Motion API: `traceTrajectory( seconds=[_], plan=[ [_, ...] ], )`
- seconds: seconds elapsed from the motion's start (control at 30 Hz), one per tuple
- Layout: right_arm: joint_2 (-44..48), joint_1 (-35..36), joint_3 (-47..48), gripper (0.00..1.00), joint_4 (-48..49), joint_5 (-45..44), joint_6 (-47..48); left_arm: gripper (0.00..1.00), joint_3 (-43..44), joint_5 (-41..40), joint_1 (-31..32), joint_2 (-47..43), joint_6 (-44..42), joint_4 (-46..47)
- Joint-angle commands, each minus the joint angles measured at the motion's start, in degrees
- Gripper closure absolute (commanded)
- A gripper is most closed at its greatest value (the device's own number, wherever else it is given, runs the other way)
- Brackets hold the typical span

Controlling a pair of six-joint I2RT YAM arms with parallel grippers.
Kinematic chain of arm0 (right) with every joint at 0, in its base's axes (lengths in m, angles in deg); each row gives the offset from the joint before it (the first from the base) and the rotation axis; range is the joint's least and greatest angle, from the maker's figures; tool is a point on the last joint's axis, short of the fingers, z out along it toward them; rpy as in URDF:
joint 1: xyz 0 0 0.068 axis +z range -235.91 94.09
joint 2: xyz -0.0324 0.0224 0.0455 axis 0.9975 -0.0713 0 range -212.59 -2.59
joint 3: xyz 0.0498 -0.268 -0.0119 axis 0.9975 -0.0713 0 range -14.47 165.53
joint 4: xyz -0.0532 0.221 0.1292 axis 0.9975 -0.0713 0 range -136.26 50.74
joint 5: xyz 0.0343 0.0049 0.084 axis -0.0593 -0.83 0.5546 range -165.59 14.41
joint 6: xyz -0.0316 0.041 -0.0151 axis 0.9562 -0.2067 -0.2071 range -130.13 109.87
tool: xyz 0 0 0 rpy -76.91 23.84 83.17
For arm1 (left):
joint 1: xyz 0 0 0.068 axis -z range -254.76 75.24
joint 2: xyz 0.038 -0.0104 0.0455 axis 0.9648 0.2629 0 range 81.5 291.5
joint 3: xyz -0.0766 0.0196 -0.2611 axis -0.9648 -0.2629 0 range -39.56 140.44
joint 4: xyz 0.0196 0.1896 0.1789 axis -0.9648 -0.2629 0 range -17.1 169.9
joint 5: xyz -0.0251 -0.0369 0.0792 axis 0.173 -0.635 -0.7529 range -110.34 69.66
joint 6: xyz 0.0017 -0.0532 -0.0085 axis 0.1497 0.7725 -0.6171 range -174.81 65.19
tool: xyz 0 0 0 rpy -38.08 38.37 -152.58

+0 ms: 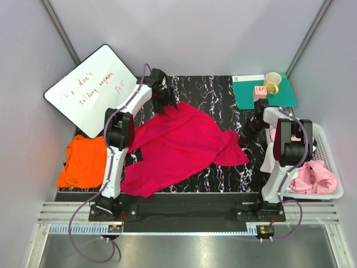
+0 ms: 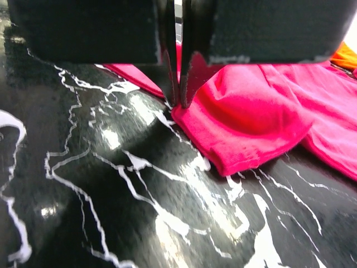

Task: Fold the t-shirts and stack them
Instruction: Flatten out the tshirt

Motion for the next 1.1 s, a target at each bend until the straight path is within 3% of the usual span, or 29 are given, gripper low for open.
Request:
traceTrajectory(
  seconds=[0.0, 0.1, 0.23, 0.5, 0.77, 0.87, 0.9, 0.97, 1.0, 1.07],
  plan=[
    [3.5, 0.3, -1.3, 1.00, 0.4, 0.7, 1.0, 0.27, 5.6, 0.7, -0.1, 2.0, 3.2, 2.8],
    [3.6, 0.3, -1.6, 1.00, 0.1, 0.2, 1.6, 0.32, 6.6, 1.0, 0.3, 3.8, 3.5, 3.0],
    [3.7, 0.3, -0.8, 1.00, -0.3, 0.0, 2.3, 0.27, 3.1, 0.8, 0.6, 2.6, 2.7, 2.8],
    [2.8, 0.3, -0.5, 1.00, -0.3, 0.6, 2.8, 0.26, -5.1, -2.7, 0.9, -3.6, 1.7, 5.1],
    [2.3, 0.3, 0.3, 1.00, -1.3, 0.6, 4.8, 0.31, 2.0, -1.1, 1.2, 3.8, 4.3, 5.2],
    [1.9, 0.3, 0.6, 1.00, -1.8, 1.1, 5.1, 0.53, 5.2, -0.7, 1.2, 6.3, 5.1, 5.2],
    [1.9, 0.3, 0.6, 1.00, -1.8, 1.3, 5.1, 0.68, 5.9, -0.7, 1.2, 7.1, 5.6, 5.1],
    [1.9, 0.3, 0.6, 1.00, -1.8, 1.9, 5.3, 0.86, 7.7, -0.7, 1.1, 7.8, 5.9, 5.1],
    [2.0, 0.3, 0.6, 1.00, -1.8, 1.9, 5.3, 1.00, 8.0, -0.3, 1.1, 8.1, 6.1, 5.2],
    [2.2, 0.3, 0.7, 1.00, -1.9, 1.6, 5.7, 1.00, 7.7, 0.0, 1.1, 7.4, 5.8, 5.2]
  ],
)
